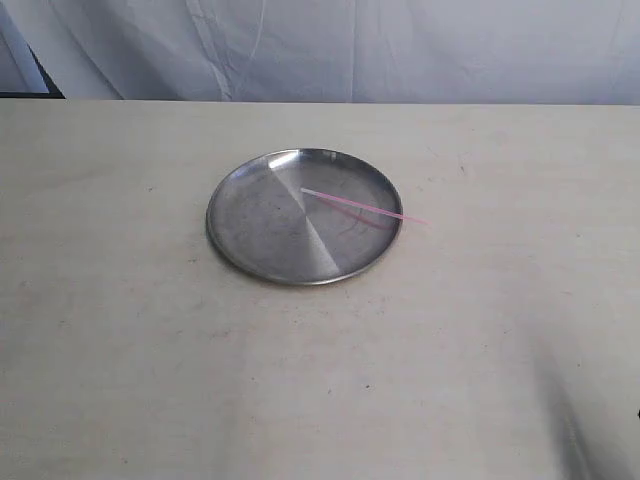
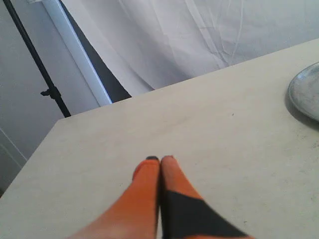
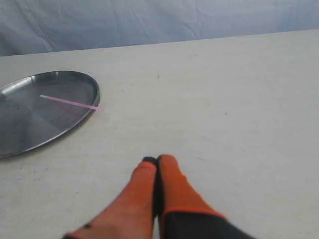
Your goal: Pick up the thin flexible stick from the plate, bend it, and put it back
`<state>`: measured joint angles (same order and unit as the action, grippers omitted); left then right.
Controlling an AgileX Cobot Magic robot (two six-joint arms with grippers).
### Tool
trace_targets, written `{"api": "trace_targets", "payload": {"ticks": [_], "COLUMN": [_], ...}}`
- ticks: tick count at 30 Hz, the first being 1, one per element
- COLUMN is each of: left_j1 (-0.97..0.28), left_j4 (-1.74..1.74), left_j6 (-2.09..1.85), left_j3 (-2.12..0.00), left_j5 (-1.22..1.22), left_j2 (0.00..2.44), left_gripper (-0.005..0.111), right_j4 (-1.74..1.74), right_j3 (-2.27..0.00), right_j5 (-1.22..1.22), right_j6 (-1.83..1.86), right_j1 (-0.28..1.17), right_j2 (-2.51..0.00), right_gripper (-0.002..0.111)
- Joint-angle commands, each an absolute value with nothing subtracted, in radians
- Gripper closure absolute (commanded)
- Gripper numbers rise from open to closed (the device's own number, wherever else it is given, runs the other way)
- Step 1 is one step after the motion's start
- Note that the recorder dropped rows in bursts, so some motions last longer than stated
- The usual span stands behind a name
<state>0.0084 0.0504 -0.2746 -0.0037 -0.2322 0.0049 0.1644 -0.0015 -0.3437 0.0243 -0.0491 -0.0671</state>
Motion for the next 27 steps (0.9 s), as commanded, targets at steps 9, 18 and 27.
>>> {"api": "trace_targets", "payload": {"ticks": [9,18,27], "left_j1": [0.008,0.008,0.008], "left_j4": [0.049,0.049,0.049], "left_j6": [-0.27,-0.27,-0.27], "left_j3": [0.0,0.0,0.0], "left_j5": [-0.219,-0.224,-0.224], "left_j2": [0.0,0.0,0.0], "left_gripper": [0.106,0.106,0.106], "right_j4": [0.575,0.647,0.0], "right_j3": [0.0,-0.014,-0.482], "right_j5": [0.286,0.259,-0.267], "right_j6": [-0.121,-0.629,-0.518], "right_j1": [-0.044,-0.044,-0.044], "right_j2": [-0.068,-0.064,-0.339], "right_gripper": [0.107,0.107,0.107]}}
